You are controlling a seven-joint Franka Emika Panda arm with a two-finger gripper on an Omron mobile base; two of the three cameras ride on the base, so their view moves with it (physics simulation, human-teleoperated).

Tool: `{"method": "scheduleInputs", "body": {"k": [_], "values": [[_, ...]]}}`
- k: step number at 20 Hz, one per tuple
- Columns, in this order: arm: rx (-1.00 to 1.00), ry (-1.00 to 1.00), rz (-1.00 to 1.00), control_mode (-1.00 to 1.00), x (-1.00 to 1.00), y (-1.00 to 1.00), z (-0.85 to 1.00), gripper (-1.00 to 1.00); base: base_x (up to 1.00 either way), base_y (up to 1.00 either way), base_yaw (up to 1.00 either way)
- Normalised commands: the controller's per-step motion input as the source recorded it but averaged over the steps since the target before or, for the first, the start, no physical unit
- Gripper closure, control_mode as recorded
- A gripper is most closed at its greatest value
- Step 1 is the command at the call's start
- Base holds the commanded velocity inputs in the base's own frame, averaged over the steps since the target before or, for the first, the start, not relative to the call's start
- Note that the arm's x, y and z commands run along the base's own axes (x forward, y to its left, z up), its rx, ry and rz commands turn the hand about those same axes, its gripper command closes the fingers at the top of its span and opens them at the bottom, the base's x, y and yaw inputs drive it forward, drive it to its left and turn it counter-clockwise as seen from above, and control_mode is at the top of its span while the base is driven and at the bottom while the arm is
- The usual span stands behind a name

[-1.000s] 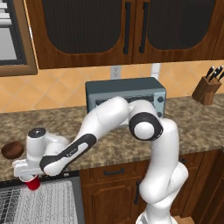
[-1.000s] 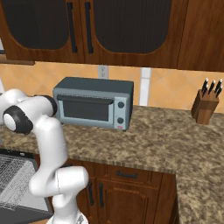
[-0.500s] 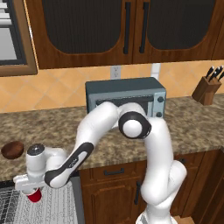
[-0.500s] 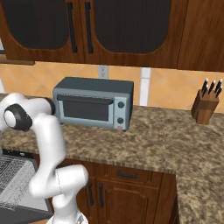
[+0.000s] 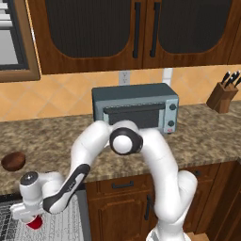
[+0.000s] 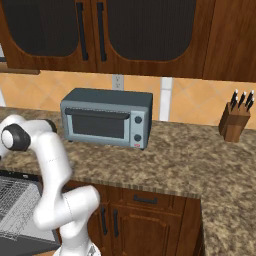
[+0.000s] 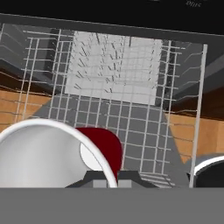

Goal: Pick up the cup and bowl from the counter, place them in the dishwasher, and close the dishwasher door.

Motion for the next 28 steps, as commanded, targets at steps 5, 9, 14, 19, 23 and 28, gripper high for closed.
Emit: {"method": "scheduleInputs", "body": {"k": [5,9,14,19,23,28], "values": [[-0.09,0.00,0.01,-1.00,0.08,0.33,-0.43,1.00,0.00,0.00,0.00],[-0.07,0.00,0.01,-1.00,0.25,0.19,-0.44,1.00,0.00,0.00,0.00],[-0.02,0.00,0.04,-1.00,0.46,0.26,-0.41,1.00,0.00,0.00,0.00],[0.00,0.00,0.12,-1.00,0.24,0.23,-0.25,1.00,0.00,0.00,0.00],[0.01,0.00,0.22,-1.00,0.00,0.20,-0.29,1.00,0.00,0.00,0.00],[0.02,0.00,0.22,-1.00,0.12,0.05,-0.58,1.00,0.00,0.00,0.00]]}}
